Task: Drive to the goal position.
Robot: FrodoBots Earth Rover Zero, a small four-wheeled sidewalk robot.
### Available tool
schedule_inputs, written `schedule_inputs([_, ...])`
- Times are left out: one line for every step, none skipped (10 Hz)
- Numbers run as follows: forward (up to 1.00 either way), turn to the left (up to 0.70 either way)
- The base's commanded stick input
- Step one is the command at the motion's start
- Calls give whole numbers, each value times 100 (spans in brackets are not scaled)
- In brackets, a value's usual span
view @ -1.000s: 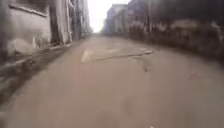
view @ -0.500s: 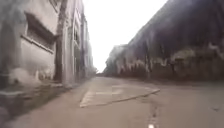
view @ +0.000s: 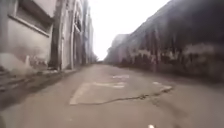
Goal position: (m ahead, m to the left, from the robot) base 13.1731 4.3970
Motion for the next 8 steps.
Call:
schedule_inputs([100, 0])
schedule_inputs([100, 0])
schedule_inputs([100, 0])
schedule_inputs([100, 0])
schedule_inputs([100, 0])
schedule_inputs([100, 0])
schedule_inputs([100, 0])
schedule_inputs([100, 20])
